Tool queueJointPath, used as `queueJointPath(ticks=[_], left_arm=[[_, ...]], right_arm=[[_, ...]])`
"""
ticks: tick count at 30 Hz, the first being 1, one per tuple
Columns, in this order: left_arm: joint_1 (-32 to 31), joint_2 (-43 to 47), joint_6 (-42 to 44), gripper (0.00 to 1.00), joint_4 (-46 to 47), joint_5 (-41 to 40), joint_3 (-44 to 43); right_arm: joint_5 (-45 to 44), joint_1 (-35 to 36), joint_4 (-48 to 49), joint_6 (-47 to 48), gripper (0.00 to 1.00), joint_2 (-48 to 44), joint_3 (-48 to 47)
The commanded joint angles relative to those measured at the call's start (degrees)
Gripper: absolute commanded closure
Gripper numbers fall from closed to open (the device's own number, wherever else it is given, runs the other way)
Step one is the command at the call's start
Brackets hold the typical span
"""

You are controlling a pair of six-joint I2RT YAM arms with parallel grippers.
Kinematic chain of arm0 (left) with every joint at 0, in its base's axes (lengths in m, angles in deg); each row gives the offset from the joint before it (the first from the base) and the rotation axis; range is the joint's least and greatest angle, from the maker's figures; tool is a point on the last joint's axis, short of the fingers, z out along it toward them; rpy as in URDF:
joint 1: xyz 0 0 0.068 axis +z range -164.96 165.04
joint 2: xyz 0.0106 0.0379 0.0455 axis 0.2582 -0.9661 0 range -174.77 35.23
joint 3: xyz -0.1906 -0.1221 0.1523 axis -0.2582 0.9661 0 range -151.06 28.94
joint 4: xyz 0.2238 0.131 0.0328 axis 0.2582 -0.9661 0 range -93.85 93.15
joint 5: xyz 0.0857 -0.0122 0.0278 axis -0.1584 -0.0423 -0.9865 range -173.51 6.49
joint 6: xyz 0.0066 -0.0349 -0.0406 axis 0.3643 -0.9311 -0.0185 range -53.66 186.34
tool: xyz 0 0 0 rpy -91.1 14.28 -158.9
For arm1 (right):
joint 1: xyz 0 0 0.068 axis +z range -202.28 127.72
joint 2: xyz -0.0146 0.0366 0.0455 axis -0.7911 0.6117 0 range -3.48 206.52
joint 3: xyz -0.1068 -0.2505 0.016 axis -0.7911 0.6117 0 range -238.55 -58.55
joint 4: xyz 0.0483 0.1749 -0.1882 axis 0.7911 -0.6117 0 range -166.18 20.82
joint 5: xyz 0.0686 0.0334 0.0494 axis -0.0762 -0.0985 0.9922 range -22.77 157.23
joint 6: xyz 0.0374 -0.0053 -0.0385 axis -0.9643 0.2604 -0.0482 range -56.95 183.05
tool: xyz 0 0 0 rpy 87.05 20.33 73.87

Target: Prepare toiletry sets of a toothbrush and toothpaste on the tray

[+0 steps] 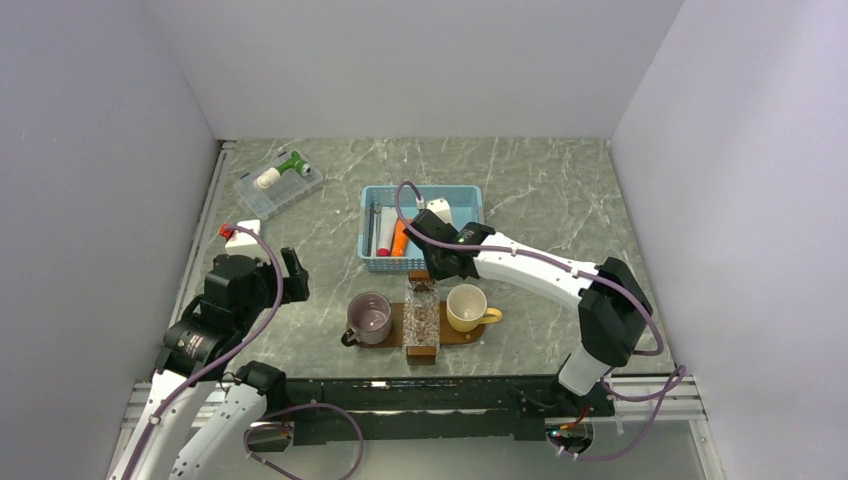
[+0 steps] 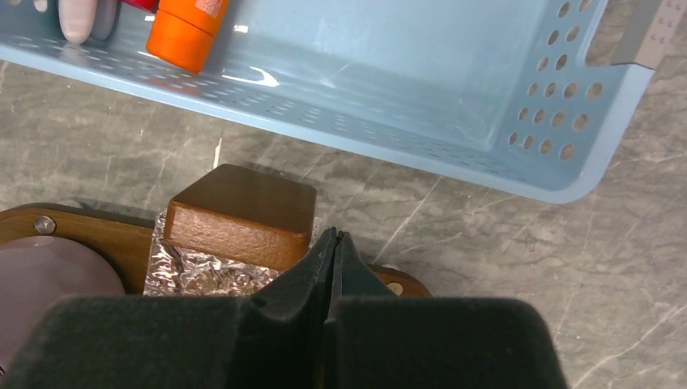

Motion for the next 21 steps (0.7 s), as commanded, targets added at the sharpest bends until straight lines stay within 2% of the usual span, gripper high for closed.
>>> queueJointPath(ticks=[1,21], left_arm=[[0.34,0.23,0.47,0.01,2.15,0.42,0.04],[0.35,0.38,0.47,0.01,2.11,0.35,0.01]], right_arm=[[1.7,-0.28,2.52,-0.92,1.0,0.23,-0.2],[3.57,-0.26,3.45,-1.13,1.0,0.82,-2.16]])
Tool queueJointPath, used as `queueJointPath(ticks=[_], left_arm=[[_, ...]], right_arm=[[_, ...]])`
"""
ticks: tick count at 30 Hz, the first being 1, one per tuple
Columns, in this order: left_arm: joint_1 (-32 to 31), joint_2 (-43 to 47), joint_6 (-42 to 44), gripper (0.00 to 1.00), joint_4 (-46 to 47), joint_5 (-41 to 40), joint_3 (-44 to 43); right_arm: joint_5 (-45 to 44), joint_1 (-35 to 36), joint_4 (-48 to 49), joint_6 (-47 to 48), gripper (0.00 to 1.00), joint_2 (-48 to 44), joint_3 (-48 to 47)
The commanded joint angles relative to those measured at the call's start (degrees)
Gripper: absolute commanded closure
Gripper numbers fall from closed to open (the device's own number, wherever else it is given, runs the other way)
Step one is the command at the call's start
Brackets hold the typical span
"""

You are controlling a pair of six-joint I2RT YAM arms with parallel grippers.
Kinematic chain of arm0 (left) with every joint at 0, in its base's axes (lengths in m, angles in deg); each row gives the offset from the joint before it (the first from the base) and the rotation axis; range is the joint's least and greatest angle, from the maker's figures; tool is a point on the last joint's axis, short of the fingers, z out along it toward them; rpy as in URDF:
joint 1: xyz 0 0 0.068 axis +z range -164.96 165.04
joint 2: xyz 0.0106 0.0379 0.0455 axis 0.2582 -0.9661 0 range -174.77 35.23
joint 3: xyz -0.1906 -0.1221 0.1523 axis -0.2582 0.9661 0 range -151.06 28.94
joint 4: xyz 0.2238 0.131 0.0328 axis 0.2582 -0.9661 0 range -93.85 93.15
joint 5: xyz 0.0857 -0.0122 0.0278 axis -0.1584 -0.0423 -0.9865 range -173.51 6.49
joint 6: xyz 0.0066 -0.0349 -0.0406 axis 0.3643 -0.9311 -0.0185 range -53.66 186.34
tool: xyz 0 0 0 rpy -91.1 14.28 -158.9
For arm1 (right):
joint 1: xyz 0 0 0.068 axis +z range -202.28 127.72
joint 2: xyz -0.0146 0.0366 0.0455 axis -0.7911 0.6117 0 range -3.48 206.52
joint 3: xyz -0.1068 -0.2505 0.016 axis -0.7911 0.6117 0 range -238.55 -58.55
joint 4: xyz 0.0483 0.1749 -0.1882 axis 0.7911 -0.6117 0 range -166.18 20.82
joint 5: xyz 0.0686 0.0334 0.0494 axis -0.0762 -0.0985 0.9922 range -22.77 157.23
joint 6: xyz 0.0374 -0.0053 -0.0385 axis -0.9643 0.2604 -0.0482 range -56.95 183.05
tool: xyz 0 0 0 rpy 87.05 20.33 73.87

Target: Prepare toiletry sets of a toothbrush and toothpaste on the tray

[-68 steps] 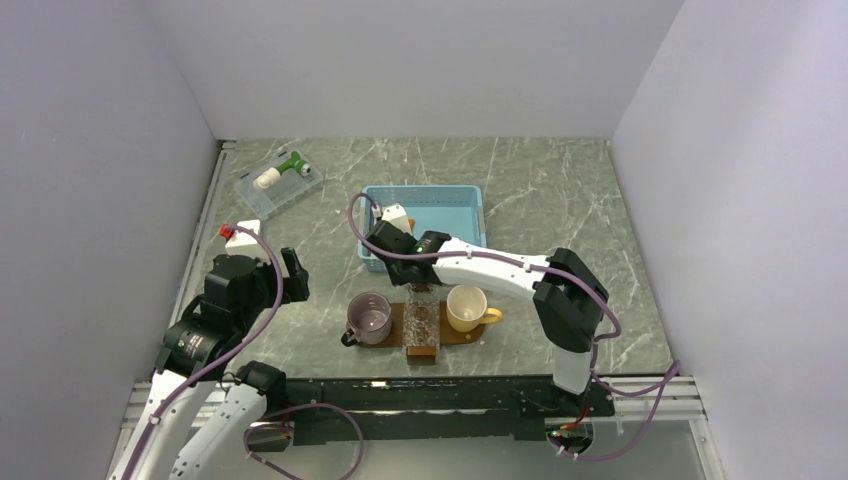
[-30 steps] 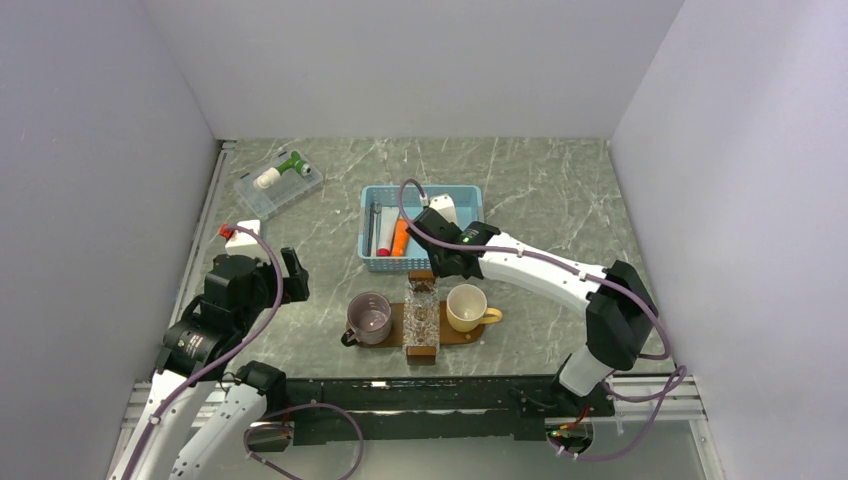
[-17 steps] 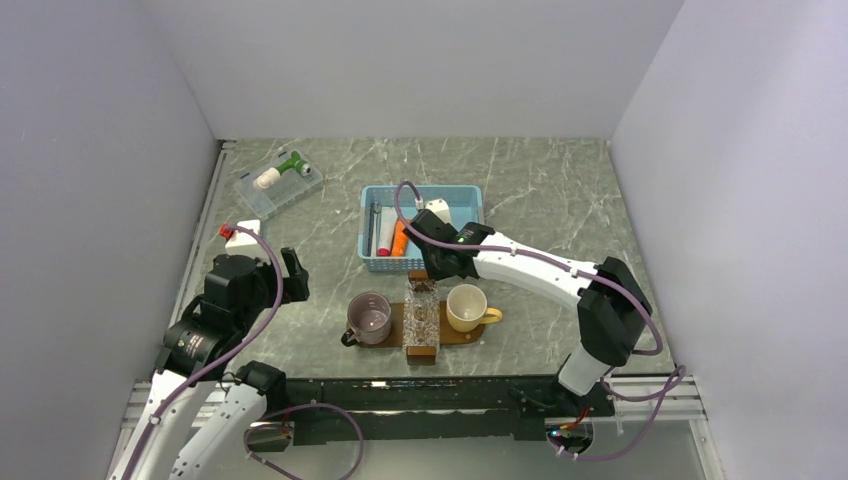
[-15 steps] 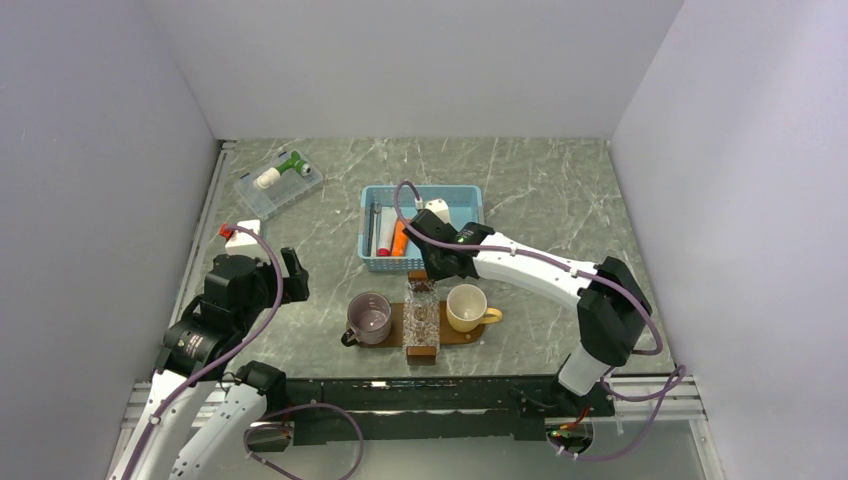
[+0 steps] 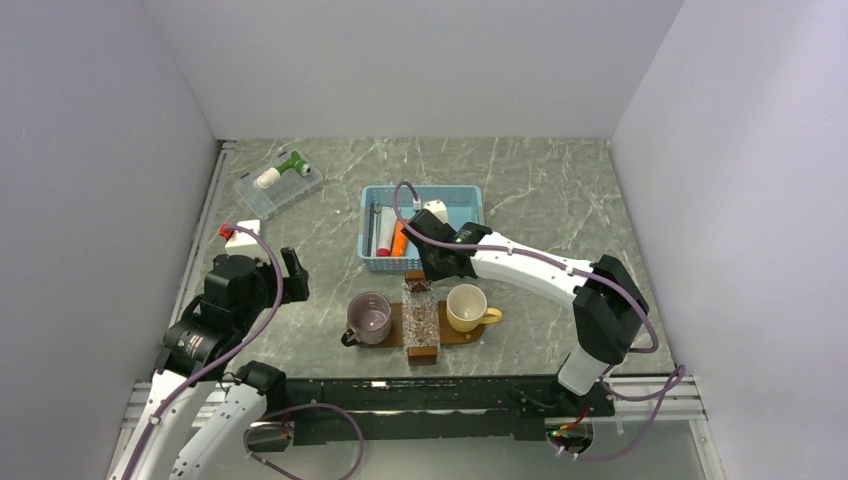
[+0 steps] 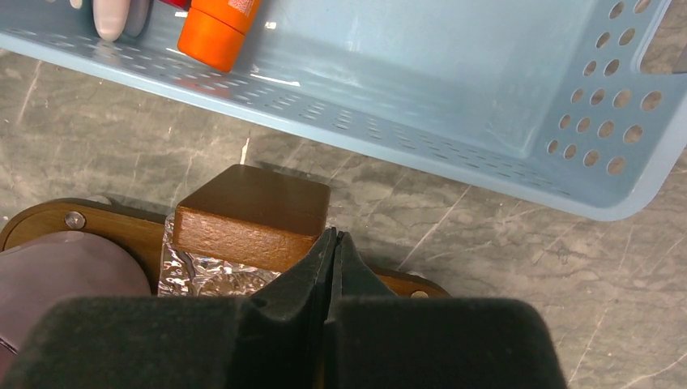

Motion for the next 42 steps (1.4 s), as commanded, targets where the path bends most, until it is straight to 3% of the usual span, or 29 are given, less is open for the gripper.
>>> queueJointPath(ticks=[1,11,19,25,29,42], left_arm=[[0.32,0.41,0.46,0.01,2.12,0.28,-0.03],[0.34,-0.2,0.46,0.01,2.02,-0.06,-0.05],[0.3,-1.39,0.3,0.01,1.85,-0.43,-0.21],[0.56,-1.47,0.29,0.01,1.8,-0.87,-0.21],[0.73,-1.82,0.51,0.01,1.9,-0.49,-0.21],[1.44,-2.68,1.13,0.01,2.23,1.28,-0.12]], right_arm=[[-0.18,-0.28,1.03,-0.43,1.0,-0.69,-2.39],[-6.41,-1.06,-3.04,2.09,0.98,-1.65,-7.61],[-3.71,-2.5,-0.83,5.02,0.75,2.06,-15.13],[0.74,-4.38,0.09,7.42,0.56,9.2,-23.32],[3.76,-5.88,0.23,8.65,0.49,14.31,-27.82],[9.1,-9.72,1.14,3.31,0.43,26.9,-33.31]])
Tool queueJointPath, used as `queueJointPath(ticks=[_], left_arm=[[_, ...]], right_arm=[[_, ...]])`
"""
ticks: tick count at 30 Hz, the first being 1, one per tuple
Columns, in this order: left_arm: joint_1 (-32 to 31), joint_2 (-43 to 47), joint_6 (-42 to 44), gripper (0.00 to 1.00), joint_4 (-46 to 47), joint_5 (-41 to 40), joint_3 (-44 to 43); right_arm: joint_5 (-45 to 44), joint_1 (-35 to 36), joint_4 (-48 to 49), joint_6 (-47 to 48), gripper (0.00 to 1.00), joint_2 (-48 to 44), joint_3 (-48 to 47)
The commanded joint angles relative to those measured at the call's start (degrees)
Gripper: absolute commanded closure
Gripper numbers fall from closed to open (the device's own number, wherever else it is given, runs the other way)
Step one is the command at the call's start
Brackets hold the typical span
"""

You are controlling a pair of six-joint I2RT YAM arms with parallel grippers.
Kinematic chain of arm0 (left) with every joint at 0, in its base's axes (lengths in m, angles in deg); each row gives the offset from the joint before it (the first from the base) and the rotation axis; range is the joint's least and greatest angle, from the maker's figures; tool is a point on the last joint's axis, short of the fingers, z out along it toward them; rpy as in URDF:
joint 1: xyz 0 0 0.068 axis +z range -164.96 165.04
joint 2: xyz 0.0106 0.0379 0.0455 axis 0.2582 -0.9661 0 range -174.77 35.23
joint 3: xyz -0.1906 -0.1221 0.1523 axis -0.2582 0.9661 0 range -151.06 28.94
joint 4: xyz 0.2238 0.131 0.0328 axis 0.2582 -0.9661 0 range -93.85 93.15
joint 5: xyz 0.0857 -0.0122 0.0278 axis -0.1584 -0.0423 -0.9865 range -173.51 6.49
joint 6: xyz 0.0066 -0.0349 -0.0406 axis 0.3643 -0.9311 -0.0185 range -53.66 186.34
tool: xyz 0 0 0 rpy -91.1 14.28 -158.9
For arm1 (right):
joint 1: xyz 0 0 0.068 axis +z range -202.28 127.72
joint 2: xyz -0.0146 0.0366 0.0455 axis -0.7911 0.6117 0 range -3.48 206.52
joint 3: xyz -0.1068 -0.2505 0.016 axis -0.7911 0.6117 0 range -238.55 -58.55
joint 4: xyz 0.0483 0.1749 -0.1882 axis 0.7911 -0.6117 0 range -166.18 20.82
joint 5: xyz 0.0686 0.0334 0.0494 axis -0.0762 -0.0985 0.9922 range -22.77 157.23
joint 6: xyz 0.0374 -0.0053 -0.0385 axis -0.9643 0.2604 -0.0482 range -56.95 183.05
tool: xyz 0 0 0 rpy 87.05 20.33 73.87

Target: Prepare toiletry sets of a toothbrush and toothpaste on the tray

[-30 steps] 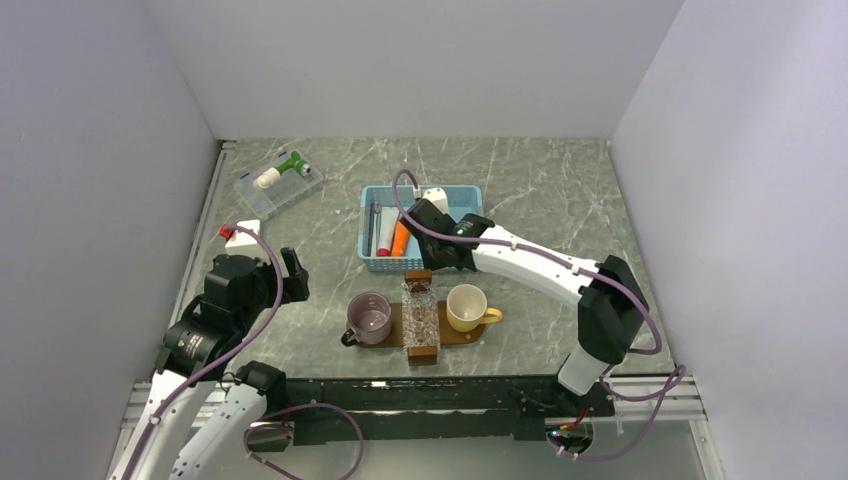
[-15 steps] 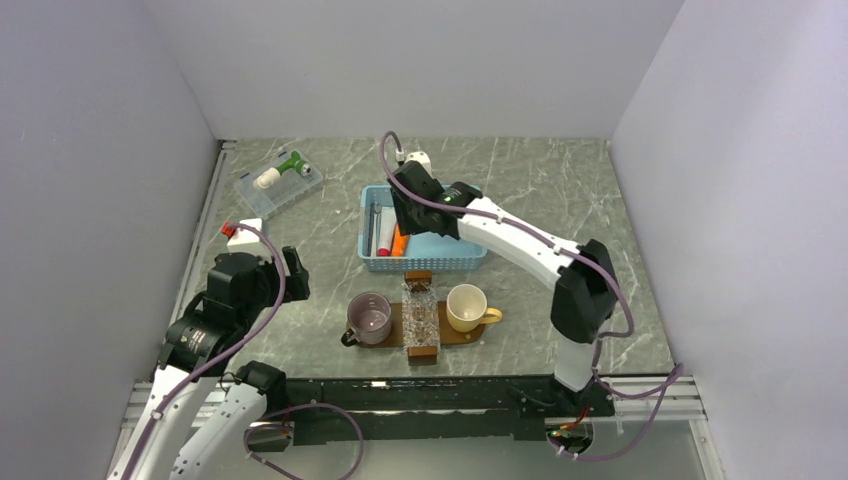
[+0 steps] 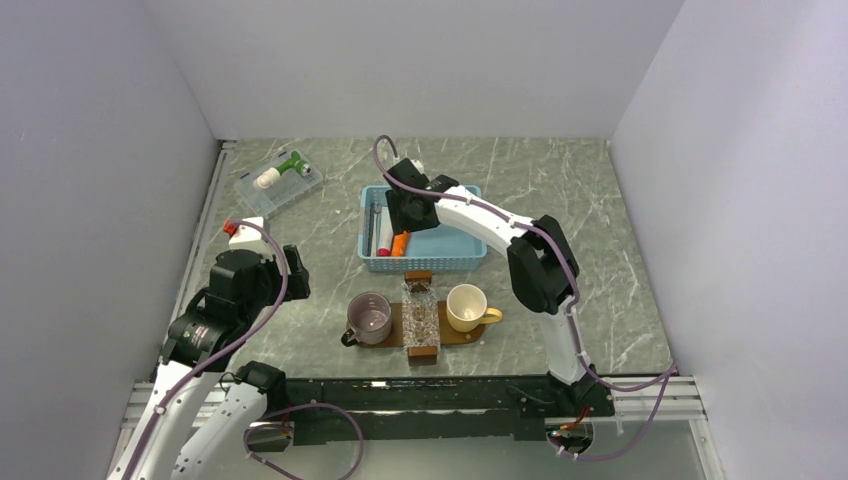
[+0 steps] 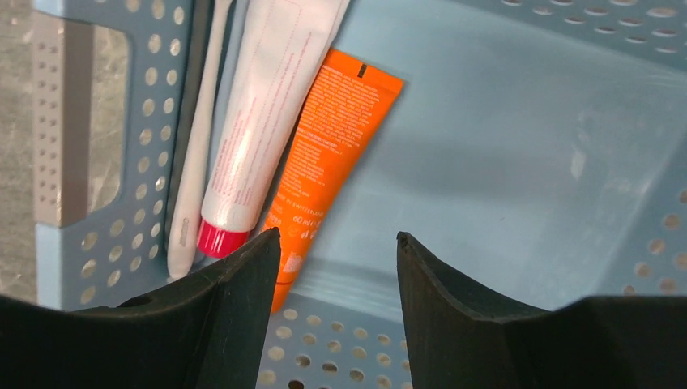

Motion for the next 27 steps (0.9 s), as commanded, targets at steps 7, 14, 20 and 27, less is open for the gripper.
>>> queueJointPath(ticks=[7,14,20,27], left_arm=[[0.33,0.02,1.04,0.01,2.32,1.02,-0.03],[0.33,-0.06,1.05,0.01,2.35,1.18,-0.03],[0.33,-0.15,1.04,0.01,2.27,1.09,-0.03],[0.41,-0.29,1.03,0.01,2.21,1.01,-0.1]], right_arm=[[6.2,-1.67,5.6,-6.85,0.42,3.51,-1.33],[9.9,-3.02,8.29,-10.52,0.4,5.15,0.54],[11.15,-3.94,10.02,-12.9,0.4,6.12,2.2],[13.25,-4.53,11.43,-14.79,0.42,7.59,3.45]])
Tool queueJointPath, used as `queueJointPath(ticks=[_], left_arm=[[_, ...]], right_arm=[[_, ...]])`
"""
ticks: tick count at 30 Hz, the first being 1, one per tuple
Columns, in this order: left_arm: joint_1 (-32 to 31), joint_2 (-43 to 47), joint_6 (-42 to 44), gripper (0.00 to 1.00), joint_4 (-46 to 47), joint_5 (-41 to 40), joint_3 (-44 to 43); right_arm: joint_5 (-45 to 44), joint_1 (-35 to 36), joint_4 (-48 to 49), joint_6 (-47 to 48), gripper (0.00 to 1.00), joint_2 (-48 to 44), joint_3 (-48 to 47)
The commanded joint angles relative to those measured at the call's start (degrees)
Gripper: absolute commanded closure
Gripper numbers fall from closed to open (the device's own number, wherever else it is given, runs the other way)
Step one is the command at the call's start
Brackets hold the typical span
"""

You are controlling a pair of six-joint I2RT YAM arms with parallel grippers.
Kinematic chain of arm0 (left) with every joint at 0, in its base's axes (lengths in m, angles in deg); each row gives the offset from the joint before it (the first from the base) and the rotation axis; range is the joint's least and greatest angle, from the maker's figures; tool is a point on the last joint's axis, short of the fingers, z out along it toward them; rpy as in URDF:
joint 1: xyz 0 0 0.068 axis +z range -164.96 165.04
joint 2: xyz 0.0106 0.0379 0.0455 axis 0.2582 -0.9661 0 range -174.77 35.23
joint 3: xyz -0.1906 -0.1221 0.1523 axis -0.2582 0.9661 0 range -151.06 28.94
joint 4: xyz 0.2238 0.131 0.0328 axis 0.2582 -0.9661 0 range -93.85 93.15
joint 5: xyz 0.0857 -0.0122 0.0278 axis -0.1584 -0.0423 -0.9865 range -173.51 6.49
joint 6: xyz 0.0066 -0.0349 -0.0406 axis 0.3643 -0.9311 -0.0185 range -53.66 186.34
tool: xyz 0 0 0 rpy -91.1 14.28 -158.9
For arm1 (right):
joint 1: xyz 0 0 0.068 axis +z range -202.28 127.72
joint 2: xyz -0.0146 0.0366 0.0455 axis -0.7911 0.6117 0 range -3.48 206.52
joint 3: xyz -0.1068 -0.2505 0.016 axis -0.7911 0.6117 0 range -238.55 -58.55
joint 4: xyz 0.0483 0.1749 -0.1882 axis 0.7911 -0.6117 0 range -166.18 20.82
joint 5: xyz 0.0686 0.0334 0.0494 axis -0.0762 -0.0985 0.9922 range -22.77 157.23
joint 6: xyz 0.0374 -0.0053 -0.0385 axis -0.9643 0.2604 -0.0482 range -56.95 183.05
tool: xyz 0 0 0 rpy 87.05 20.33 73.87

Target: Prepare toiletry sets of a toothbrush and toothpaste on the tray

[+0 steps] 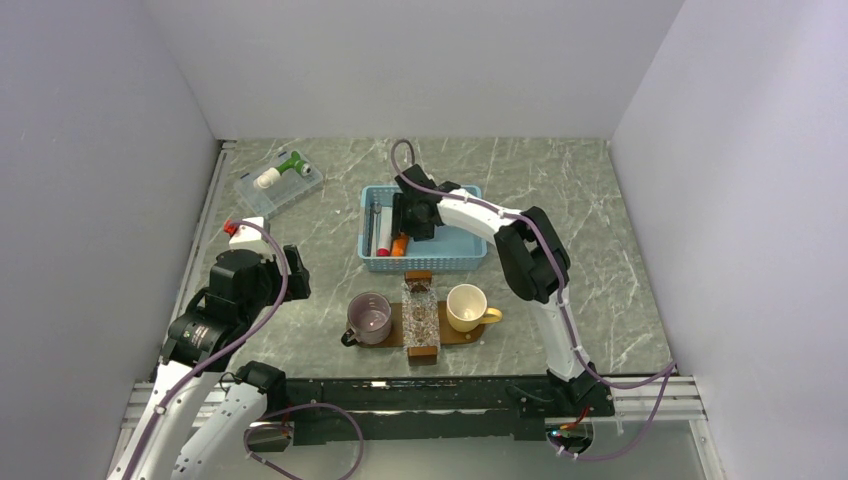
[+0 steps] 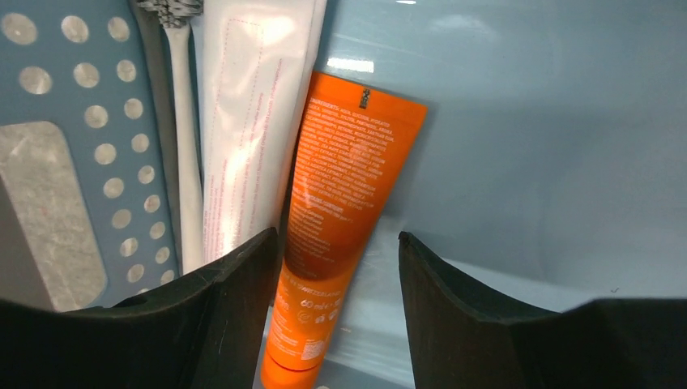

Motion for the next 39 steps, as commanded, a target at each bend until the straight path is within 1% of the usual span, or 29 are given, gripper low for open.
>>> queueJointPath(ticks=[1,4,11,14,21,25,32,39], left_arm=[[0.31,-0.18,1.02,0.01,2.2,0.55,-0.12],[0.31,-0.28,1.02,0.01,2.2,0.6,-0.05],[0.35,-0.3,1.01,0.01,2.19,0.55,-0.07],[0.31,-0.35,1.02,0.01,2.18,0.51,-0.09],[0.31,-0.35,0.94,0.01,2.25,0.61,-0.12],[0.31,-0.31,0.93,0.01,2.26,0.61,-0.08],[0.4,-0.48,0.93,0.01,2.27,0.65,-0.02],[0.48,-0.75,0.99,0.01,2.46,1.06,0.04]], right_arm=[[2.23,-0.28,3.11,-2.4,0.43,0.69,1.07],[3.21,-0.49,3.9,-2.88,0.47,1.0,1.45],[4.1,-0.74,5.23,-3.81,0.62,1.54,2.45],[4.16,-1.1,6.06,-3.91,0.7,0.81,3.19],[3.17,-1.82,6.53,-3.23,0.82,-2.36,3.53],[0.41,-2.11,6.31,-2.02,0.84,-5.53,3.53],[-8.2,-2.07,5.63,1.56,0.88,-12.32,4.86],[-10.1,-2.07,9.17,6.82,0.88,-20.27,8.8]])
